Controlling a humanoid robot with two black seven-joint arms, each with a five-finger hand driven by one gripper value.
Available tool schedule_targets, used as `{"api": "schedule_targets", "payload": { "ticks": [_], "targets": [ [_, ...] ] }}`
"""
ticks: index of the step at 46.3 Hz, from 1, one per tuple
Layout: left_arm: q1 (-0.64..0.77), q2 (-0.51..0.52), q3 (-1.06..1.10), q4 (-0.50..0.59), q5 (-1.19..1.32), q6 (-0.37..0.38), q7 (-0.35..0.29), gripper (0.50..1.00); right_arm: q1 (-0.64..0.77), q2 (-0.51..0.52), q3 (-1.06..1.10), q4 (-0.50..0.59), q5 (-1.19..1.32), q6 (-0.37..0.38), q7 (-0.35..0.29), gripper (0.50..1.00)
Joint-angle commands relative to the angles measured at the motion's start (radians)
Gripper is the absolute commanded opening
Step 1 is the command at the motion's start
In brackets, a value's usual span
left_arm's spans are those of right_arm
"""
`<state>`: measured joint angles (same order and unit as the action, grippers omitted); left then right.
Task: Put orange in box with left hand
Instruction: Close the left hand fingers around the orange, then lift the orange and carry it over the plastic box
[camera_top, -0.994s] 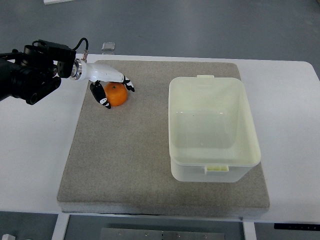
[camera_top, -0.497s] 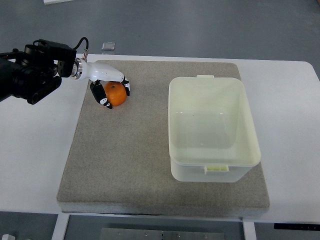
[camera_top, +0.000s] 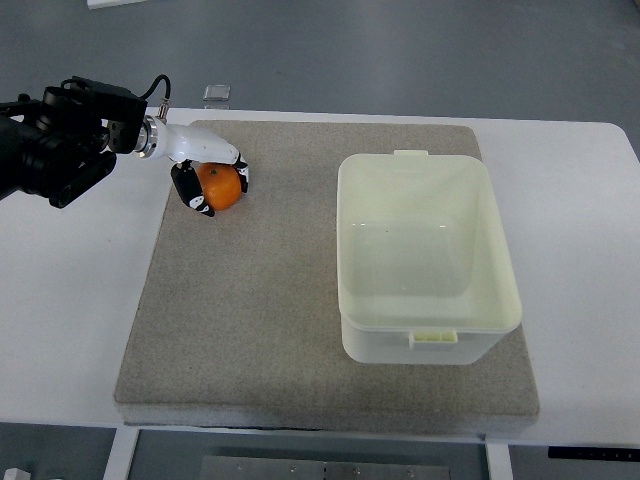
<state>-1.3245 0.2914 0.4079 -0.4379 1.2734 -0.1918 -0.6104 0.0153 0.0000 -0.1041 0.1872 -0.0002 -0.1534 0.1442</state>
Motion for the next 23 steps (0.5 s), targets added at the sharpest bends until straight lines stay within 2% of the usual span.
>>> {"api": "schedule_targets", "payload": {
  "ticks": [1,10,23],
  "targets": [
    [-0.001,-0.003,-0.001,0.011,-0.005,0.000,-0.001,0.500,0.000,0.000,0.000,0.000,0.000,0.000,0.000,0.932],
    [0.001,-0.029,-0.001,0.093,-0.014,0.000,-0.001,0.500,0.000,0.000,0.000,0.000,0.000,0.000,0.000,0.932],
    [-0.027,-0.026,-0.009,0.068,-0.035,-0.002,-0.001,0.500,0.000,0.000,0.001,0.000,0.000,0.000,0.000,0.932]
  ]
}}
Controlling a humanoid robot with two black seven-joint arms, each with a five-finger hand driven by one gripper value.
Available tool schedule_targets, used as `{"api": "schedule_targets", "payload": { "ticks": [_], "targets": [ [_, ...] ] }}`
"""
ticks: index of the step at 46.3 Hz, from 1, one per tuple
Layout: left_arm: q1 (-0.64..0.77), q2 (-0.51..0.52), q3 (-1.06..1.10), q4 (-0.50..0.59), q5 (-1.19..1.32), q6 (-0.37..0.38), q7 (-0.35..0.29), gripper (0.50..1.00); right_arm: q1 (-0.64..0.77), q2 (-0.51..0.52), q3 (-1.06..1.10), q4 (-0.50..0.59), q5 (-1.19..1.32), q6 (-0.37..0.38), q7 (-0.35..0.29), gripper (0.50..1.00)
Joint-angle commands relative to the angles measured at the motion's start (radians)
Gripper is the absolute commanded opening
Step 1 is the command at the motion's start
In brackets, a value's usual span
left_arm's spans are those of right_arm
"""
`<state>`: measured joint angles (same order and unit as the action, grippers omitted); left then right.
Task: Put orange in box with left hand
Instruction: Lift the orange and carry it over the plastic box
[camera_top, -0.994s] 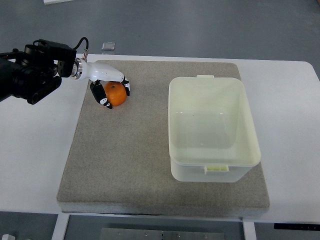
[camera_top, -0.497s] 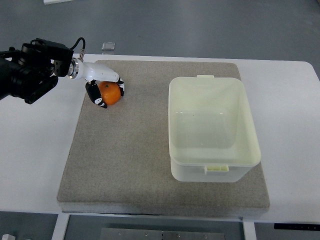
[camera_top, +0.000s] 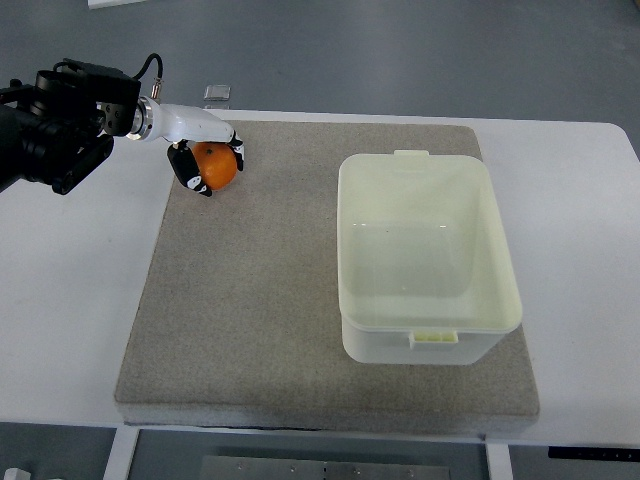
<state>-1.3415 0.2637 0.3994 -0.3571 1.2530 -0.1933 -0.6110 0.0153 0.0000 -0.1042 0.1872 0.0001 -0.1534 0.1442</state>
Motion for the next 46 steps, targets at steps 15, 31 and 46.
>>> {"api": "schedule_targets", "payload": {
  "ticks": [15,31,46],
  "targets": [
    [-0.079,0.019,-0.004,-0.049,-0.138,0.000,0.000,0.500,0.000,0.000,0.001,0.000,0.000,0.000,0.000,0.932],
    [-0.133,0.084,-0.073,-0.273,-0.167,0.005,0.000,0.500,0.000,0.000,0.000,0.000,0.000,0.000,0.000,0.932],
    [-0.200,0.154,-0.159,-0.460,-0.167,0.008,0.000,0.500,0.000,0.000,0.000,0.000,0.000,0.000,0.000,0.932]
  ]
}}
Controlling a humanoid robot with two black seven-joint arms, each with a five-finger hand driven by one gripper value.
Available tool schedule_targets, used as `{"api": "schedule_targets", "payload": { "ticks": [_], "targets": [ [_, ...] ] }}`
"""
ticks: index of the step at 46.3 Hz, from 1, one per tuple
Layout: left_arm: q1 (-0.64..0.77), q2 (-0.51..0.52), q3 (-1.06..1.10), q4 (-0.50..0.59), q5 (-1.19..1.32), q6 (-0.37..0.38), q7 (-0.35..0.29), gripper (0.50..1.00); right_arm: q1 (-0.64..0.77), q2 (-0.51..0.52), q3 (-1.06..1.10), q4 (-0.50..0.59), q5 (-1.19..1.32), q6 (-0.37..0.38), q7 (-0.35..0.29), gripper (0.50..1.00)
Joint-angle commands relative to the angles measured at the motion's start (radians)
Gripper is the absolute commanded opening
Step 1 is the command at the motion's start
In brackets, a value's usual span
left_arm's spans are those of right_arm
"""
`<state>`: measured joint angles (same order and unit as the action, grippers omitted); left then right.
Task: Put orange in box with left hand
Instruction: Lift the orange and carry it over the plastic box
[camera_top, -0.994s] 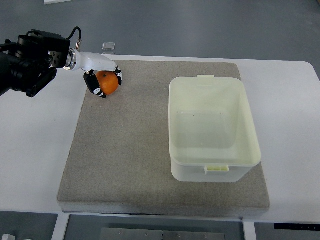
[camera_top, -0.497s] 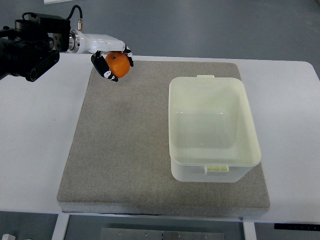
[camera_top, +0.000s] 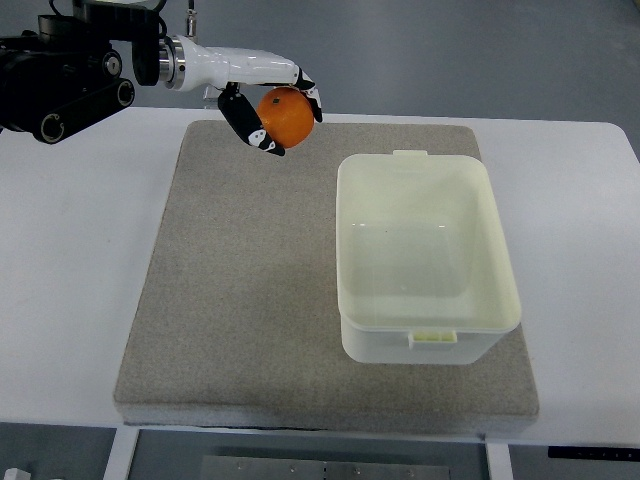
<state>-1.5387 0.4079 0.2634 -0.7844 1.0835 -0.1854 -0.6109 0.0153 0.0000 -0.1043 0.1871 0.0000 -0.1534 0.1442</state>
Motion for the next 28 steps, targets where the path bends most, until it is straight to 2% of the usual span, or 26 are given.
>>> {"api": "schedule_targets", "payload": {
  "ticks": [1,18,28],
  "targets": [
    [-0.003,0.011,-0.030,-0.047,0.004,0.000,0.000,0.500,0.000,0.000,0.000,0.000,0.000,0.000,0.000,0.932],
    [-0.044,0.043,-0.081,-0.259,0.019,0.004,0.000,0.500,0.000,0.000,0.000,0.000,0.000,0.000,0.000,0.932],
    [-0.049,0.042,-0.122,-0.348,0.038,0.006,0.000,0.500,0.000,0.000,0.000,0.000,0.000,0.000,0.000,0.930]
  ]
}}
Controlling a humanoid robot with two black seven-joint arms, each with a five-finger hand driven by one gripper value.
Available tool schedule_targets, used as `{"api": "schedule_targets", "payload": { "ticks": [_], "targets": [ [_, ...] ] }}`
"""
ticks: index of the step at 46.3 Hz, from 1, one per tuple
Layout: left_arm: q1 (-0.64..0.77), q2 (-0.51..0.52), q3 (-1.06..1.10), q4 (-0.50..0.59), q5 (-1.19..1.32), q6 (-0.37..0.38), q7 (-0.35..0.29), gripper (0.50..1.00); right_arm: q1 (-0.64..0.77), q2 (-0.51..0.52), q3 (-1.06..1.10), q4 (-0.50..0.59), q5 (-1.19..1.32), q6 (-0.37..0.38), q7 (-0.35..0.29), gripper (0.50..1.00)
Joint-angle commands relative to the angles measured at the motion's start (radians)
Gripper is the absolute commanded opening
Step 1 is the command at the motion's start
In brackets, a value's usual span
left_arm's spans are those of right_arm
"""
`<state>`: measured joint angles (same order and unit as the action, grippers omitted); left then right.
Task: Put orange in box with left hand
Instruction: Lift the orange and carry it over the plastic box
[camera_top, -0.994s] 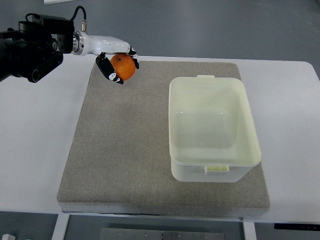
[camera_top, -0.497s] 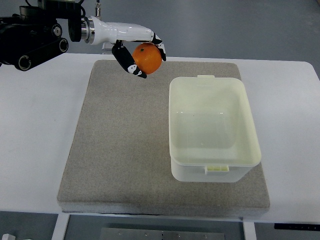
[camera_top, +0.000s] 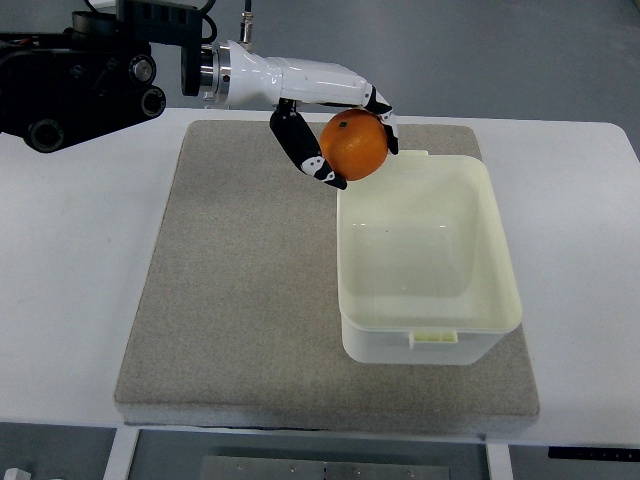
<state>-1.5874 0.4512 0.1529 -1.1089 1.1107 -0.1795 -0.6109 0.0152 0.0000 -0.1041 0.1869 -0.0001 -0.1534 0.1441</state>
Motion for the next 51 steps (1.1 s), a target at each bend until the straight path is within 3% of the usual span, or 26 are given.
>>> {"api": "schedule_targets", "payload": {
  "ticks": [1,15,36,40,43,51],
  "targets": [
    [0.000,-0.002,-0.015,-0.028,0.015,0.000,0.000,0.500,0.000,0.000,0.000,0.000,0.000,0.000,0.000,0.932],
    [0.015,-0.057,-0.067,-0.066,0.173,0.000,0.000,0.500,0.000,0.000,0.000,0.000,0.000,0.000,0.000,0.932],
    [0.023,-0.103,-0.088,-0.062,0.172,0.006,0.000,0.500,0.000,0.000,0.000,0.000,0.000,0.000,0.000,0.932],
    [0.046,-0.104,-0.118,-0.061,0.170,0.005,0.000,0.617,0.000,0.000,0.000,0.000,-0.001,0.000,0.000,0.932],
    [0.063,-0.106,-0.142,-0.061,0.175,0.005,0.000,0.732,0.000,0.000,0.000,0.000,0.000,0.000,0.000,0.932],
    [0.067,-0.108,-0.139,-0.063,0.179,-0.014,0.000,0.793,0.000,0.000,0.000,0.000,0.000,0.000,0.000,0.932]
  ]
}}
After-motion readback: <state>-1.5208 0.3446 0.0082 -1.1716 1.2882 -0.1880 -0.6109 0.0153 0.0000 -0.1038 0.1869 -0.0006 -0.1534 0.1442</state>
